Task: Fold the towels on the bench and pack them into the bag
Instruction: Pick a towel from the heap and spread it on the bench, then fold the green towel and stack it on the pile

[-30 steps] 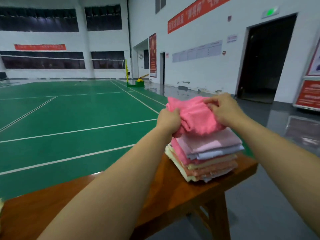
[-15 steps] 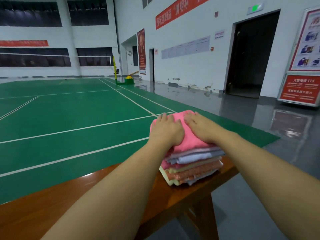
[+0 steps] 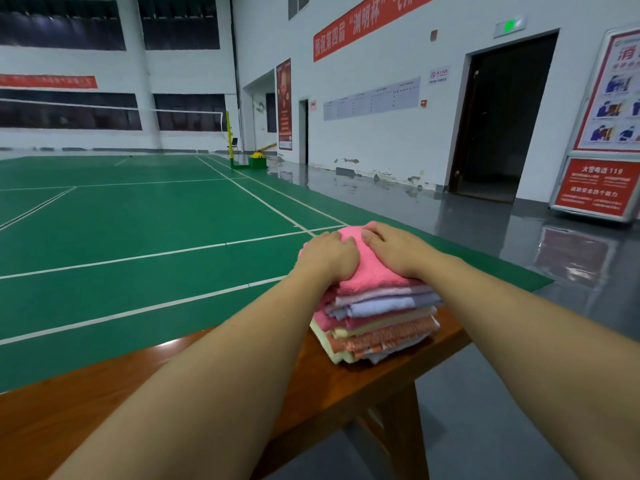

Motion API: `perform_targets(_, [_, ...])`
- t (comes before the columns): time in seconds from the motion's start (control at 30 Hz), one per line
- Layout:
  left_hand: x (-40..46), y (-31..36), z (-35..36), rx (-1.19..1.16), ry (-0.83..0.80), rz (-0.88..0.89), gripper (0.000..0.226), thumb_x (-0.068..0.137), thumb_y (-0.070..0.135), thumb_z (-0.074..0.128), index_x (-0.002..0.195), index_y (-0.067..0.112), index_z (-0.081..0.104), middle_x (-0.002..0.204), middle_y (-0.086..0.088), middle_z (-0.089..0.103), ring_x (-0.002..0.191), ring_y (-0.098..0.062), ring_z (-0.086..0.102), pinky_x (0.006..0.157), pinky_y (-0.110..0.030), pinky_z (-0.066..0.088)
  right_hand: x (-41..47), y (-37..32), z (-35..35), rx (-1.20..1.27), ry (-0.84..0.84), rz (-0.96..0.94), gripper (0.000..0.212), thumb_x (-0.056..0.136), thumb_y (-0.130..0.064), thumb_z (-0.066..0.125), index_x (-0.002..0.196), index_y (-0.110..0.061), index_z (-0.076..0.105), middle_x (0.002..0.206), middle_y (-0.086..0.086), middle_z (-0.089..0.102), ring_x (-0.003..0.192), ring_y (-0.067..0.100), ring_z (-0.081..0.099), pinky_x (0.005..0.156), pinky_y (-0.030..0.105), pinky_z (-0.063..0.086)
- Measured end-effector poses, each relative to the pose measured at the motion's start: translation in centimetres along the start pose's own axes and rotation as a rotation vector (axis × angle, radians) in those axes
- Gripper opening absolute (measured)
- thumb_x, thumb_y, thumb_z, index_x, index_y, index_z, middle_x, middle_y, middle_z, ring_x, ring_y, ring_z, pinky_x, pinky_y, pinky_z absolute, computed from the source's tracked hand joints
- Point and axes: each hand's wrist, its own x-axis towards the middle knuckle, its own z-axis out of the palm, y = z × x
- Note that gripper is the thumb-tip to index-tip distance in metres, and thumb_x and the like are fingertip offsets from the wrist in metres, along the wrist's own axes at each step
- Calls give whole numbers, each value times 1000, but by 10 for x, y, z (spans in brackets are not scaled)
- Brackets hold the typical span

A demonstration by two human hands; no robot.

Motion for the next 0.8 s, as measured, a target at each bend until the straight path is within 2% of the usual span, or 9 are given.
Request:
perform_targets(0.1, [-4,2,-6,-93,95,20,48,104,30,35,136,0,55,141,-21,52,133,-37,47,112,-46,36,-5,-6,-10,-36,56,-15,46,106,-49,31,140,-24,50,144,2,55,129,24,51,110,46,37])
perform_targets(0.17, [-6,3,-12,-108,108,33,48,104,29,35,134,-2,56,147,-24,47,141,-35,38,116,-46,32,-6,-11,-18,-84,51,-40,47,107,-47,30,141,-22,52,148,4,52,138,25,44,115,50,32])
perform_targets(0.27, [-14,1,-25,-110,132,65,53,105,33,34,145,-1,46,162,-20,28,153,-28,20,123,-45,22,-8,-22,-30,-111,78,-55,47,107,-47,32,136,-20,55,146,8,54,132,30,49,109,46,39])
perform_targets(0.33, [-22,-5,-34,-101,162,75,56,106,36,34,152,4,38,165,-17,22,154,-27,17,124,-44,18,-12,-34,-33,-101,105,-91,45,106,-47,34,136,-20,56,144,7,56,127,28,53,106,43,42])
perform_targets(0.43, [-38,-22,-53,-70,199,64,57,107,38,34,153,6,37,166,-15,22,153,-27,19,124,-47,19,-17,-63,-30,-88,137,-159,49,106,-49,34,142,-22,52,146,3,55,128,24,54,109,43,42])
perform_targets(0.6, [-86,-91,-99,84,246,-28,58,107,39,33,153,4,37,166,-14,22,153,-27,20,124,-48,19,-25,-137,2,-92,100,-304,50,106,-50,34,148,-25,46,155,-3,44,139,21,44,114,44,37])
perform_targets(0.8, [-192,-206,-167,289,288,-265,56,108,40,33,152,5,39,165,-14,25,152,-28,22,123,-41,20,-31,-264,86,-17,-31,-489,53,105,-52,36,150,-26,44,159,-4,40,144,18,39,117,40,33])
